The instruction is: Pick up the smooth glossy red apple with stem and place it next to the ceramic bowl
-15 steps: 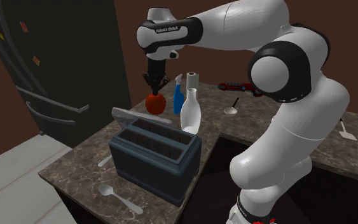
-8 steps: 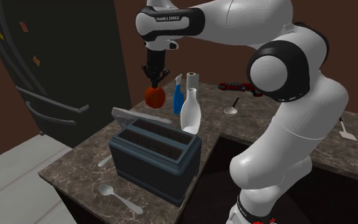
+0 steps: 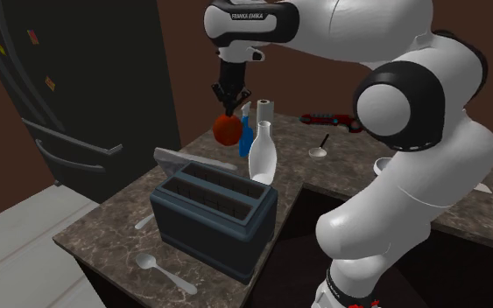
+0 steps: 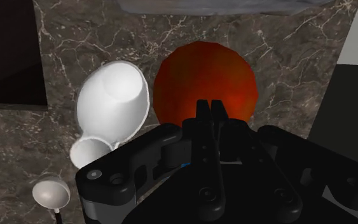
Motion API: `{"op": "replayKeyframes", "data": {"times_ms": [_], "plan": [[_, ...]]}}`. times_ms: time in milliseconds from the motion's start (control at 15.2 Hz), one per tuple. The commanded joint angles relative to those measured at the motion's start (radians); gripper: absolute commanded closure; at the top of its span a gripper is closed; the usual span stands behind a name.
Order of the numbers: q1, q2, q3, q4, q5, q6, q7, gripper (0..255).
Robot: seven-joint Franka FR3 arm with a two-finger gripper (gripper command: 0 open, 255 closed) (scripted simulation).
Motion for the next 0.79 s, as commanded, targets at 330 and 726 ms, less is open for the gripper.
{"op": "replayKeyframes", "data": {"times_ms": [330,726], "plan": [[-0.034,-0.16,-0.133,-0.151,0.023,-0.031,-0.178,255],[-0.067,-0.263,-0.252,-0.242,-0.001,-0.066,-0.322,255]]}}
